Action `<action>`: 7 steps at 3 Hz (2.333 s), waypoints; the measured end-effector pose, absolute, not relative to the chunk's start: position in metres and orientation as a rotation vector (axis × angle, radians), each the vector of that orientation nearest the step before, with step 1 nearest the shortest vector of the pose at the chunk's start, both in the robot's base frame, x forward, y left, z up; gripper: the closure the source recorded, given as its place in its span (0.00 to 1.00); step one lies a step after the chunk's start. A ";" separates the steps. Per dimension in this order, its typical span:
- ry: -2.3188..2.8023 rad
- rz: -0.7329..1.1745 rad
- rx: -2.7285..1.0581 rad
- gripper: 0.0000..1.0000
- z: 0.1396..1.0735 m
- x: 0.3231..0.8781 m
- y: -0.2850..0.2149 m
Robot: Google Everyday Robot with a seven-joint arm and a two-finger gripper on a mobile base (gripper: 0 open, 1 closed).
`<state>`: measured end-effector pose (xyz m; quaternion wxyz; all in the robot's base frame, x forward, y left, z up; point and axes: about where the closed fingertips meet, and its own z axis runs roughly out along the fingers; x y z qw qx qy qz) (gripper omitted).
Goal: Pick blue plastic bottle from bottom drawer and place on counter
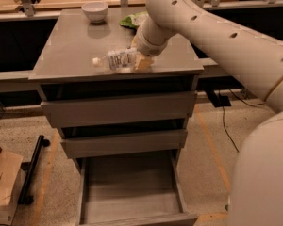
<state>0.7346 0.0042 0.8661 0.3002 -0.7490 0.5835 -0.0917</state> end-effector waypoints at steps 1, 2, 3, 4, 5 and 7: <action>1.547 -0.245 -1.978 1.00 0.868 0.739 0.005; 1.550 -0.241 -1.932 1.00 0.864 0.747 0.014; 1.445 -0.247 -1.919 1.00 0.870 0.776 0.051; 1.310 -0.264 -1.952 1.00 0.882 0.814 0.091; 1.220 -0.244 -1.985 0.84 0.882 0.841 0.128; 1.174 -0.236 -1.980 0.38 0.883 0.876 0.160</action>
Offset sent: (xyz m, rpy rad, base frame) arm 0.0290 0.0198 0.0025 0.1016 -0.0717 -0.0566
